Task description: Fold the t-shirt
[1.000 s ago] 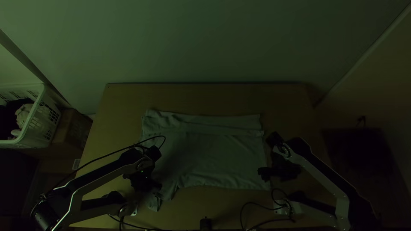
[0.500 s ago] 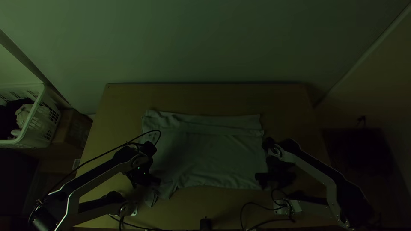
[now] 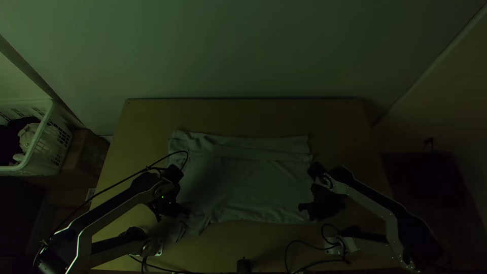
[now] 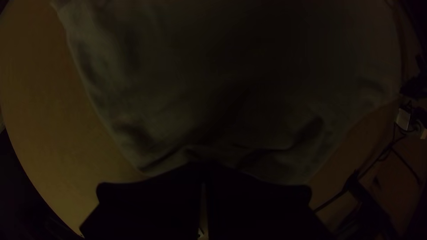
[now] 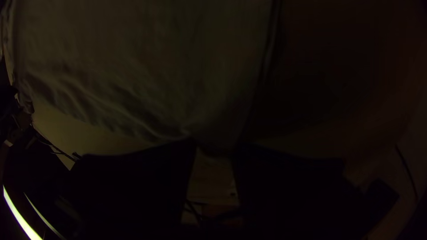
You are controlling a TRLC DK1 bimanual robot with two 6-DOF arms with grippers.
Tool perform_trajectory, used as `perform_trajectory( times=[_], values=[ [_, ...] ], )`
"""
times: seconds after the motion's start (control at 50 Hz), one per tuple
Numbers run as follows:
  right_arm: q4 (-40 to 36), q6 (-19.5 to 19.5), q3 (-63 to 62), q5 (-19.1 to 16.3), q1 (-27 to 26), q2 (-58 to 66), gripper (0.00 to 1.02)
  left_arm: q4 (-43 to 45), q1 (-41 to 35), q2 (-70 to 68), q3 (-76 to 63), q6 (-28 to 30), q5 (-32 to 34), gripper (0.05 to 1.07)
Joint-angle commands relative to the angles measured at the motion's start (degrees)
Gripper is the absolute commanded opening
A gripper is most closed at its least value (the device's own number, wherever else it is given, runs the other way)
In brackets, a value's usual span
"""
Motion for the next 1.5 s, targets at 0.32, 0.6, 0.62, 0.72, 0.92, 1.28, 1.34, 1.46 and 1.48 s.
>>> perform_trajectory(
  times=[0.32,0.6,0.62,0.72,0.92,1.28,1.34,1.46,1.48],
  values=[
    [-2.44,-1.21,5.05,0.62,-2.36,-7.45,0.03,-4.56,10.24,-1.69,10.0,6.51,-0.53,0.08],
    [-2.44,-2.8,12.52,3.26,-6.22,-4.99,0.03,-4.73,18.41,0.15,16.94,13.1,-0.53,0.08],
    [-2.44,-2.88,13.04,3.35,-6.58,-4.55,0.03,-4.73,18.85,0.42,17.38,13.36,-0.53,0.08],
    [-2.18,-3.59,15.86,3.79,-8.25,-2.79,0.03,-4.73,19.99,1.73,19.66,14.15,-0.53,0.08],
    [-0.6,-4.82,21.66,4.67,-10.97,1.61,0.03,-4.73,21.13,5.51,25.46,14.86,-0.53,0.08],
    [3.01,-6.84,32.73,4.75,-15.1,13.47,0.03,-4.56,23.51,17.82,39.7,16.09,-0.53,0.08],
    [3.53,-6.93,35.02,4.67,-15.72,15.67,0.03,-4.47,23.86,20.37,42.43,16.61,-0.53,0.08],
    [3.88,-7.02,40.11,4.75,-16.33,20.5,0.03,-4.47,24.65,24.85,47.61,16.97,-0.53,0.08],
    [3.88,-7.1,40.99,4.67,-16.42,21.29,0.03,-4.56,24.65,25.55,48.49,16.97,-0.53,0.08]
  ],
)
